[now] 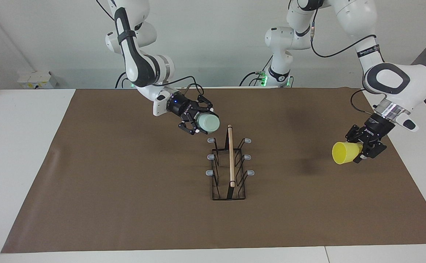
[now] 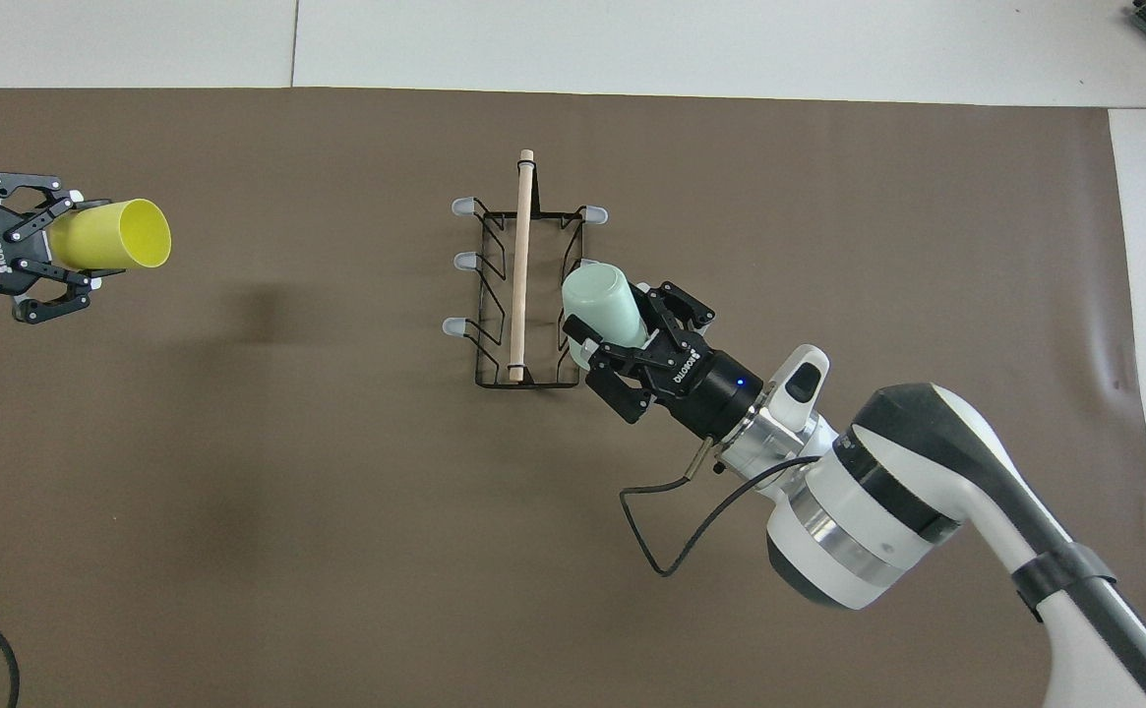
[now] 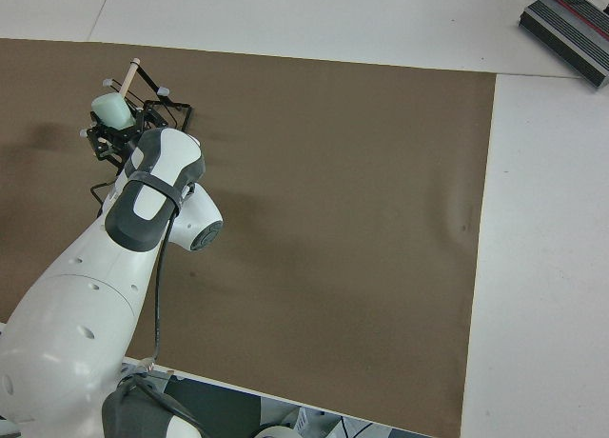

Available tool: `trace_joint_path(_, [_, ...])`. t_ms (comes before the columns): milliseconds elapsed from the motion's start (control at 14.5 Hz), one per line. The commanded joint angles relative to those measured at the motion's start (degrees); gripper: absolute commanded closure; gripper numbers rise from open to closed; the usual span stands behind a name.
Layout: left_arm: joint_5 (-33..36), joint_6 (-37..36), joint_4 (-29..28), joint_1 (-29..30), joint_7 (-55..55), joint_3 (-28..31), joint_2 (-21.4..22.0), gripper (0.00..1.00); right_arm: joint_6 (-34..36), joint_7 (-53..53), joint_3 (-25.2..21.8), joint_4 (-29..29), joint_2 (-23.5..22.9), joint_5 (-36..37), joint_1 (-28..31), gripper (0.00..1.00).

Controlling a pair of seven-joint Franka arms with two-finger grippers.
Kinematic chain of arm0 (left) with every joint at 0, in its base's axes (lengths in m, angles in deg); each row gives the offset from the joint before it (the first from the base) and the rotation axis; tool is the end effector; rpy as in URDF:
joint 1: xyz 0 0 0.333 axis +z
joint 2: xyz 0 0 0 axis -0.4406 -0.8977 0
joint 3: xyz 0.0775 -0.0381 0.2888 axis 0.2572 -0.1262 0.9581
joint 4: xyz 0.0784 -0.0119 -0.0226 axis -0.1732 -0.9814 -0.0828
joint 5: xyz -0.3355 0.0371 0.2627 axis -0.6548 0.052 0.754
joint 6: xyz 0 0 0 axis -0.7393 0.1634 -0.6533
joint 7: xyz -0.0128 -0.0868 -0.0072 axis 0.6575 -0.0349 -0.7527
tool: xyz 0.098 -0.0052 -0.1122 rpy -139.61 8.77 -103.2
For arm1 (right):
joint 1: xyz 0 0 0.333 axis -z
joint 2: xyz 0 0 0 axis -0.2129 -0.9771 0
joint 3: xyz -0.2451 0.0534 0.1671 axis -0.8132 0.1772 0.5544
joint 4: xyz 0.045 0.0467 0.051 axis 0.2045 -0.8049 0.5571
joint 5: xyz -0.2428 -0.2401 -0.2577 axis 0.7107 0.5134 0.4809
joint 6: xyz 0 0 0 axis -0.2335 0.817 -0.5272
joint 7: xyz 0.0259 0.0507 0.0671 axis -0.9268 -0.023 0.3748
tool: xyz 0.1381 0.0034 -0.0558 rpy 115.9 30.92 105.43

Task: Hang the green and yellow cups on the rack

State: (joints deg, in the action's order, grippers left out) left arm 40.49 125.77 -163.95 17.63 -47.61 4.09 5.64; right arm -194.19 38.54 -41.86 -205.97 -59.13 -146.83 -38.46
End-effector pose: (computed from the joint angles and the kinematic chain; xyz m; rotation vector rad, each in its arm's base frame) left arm 0.6603 0.0825 0.3757 1.9140 1.5757 -0.0451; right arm 0.5402 0.2981 0.3321 -1.7278 -0.3790 -1.3545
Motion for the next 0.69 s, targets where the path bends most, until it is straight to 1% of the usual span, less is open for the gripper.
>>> trace_joint_path(0, [8.1,0.5,-0.3,-0.5,-3.1,-3.0,3.2,1.0,2.2,2.0,0.2,-0.9,-0.5,-3.0,0.2,1.0])
trace_joint_path(138, [15.8,0.7,-0.1,-0.2,-4.9,-6.9,4.0,1.0,4.0,2.5,0.2,-0.9,-1.2,-3.0,0.2,1.0])
trace_joint_path(276, [22.0,1.0,0.2,0.0,-7.5,-9.9,4.2,1.0,5.8,4.6,0.1,-0.8,-2.7,-3.0,0.2,1.0])
trace_joint_path(414, [23.4,1.0,0.4,0.0,-8.7,-11.0,4.3,1.0,11.5,7.4,0.1,-0.4,-6.7,-3.0,0.9,1.0])
trace_joint_path(483, [24.6,1.0,0.4,-0.1,-8.9,-11.4,4.3,1.0,13.2,8.1,0.0,-0.3,-7.5,-3.0,1.4,1.0])
trace_joint_path(621, [30.4,0.8,0.3,0.0,-9.1,-13.6,5.6,1.0,13.6,8.6,0.0,-0.3,-7.5,-3.0,1.5,1.0])
